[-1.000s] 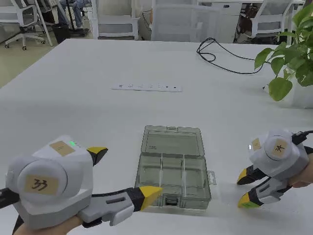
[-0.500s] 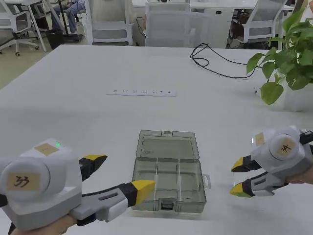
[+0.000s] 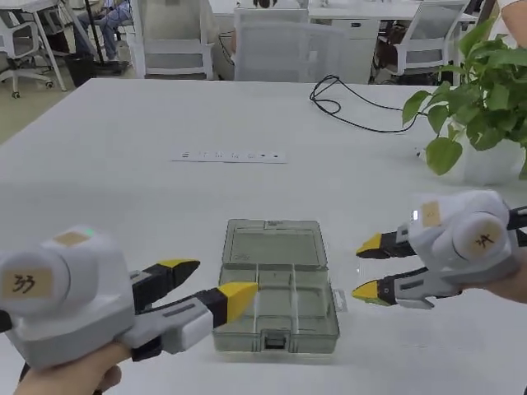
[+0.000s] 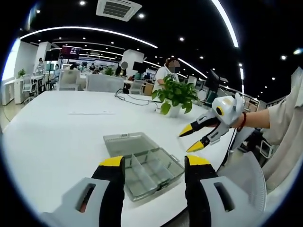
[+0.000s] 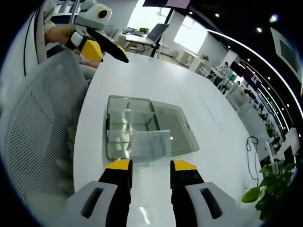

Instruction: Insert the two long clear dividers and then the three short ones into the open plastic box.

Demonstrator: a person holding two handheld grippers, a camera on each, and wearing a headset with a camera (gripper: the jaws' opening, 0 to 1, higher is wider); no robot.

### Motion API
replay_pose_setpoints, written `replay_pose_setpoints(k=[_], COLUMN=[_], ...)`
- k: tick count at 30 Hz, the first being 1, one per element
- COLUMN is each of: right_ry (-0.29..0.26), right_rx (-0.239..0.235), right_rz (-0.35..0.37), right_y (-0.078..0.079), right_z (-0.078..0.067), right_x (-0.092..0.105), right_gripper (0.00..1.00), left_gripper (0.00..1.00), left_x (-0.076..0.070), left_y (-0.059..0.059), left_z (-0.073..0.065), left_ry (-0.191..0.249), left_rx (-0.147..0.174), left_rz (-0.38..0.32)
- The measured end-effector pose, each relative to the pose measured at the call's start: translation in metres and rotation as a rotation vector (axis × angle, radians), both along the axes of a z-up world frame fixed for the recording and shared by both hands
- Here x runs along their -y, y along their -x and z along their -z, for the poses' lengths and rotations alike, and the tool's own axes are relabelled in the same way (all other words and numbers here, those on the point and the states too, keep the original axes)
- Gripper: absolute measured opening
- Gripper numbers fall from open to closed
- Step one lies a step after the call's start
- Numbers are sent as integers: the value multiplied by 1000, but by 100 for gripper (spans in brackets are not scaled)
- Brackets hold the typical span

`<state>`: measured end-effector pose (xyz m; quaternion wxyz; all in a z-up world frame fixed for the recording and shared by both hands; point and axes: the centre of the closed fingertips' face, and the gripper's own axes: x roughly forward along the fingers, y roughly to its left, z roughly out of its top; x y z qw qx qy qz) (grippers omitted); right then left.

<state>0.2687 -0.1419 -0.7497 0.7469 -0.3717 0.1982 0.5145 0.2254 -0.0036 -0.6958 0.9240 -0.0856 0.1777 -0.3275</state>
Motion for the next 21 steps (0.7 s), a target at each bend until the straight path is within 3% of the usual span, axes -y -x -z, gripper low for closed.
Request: replay_pose_setpoints(k=[5, 11, 21], right_ry=[-21, -59, -116], right_rx=[26, 44, 49], right_rz=[-27, -59, -99], right_y=[8, 20, 38], right_z=[-10, -21, -24], right_x=[-14, -34, -64], right_gripper=[32, 32, 32], left_gripper=[42, 36, 26], left_x=[8, 19, 33], left_y=[4, 10, 17], left_z=[-1, 1, 7], left_ry=[43, 54, 81], left_rx=[-13, -21, -60], left_rz=[29, 82, 136])
